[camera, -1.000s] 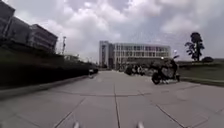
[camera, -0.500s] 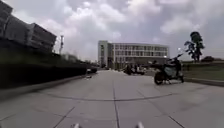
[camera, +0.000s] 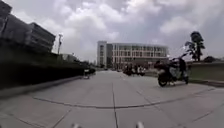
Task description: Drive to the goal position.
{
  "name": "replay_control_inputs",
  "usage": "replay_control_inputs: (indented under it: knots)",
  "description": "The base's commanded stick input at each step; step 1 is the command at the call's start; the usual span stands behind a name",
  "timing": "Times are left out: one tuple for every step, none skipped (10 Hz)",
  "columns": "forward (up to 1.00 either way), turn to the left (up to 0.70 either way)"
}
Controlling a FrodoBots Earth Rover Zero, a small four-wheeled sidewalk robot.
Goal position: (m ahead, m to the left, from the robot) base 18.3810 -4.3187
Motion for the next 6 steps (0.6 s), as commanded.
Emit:
replay_control_inputs:
  knots:
    - [0.70, 0.00]
    - [0.70, 0.00]
    - [0.70, -0.02]
    - [0.70, -0.10]
    - [0.70, -0.14]
    - [0.70, -0.14]
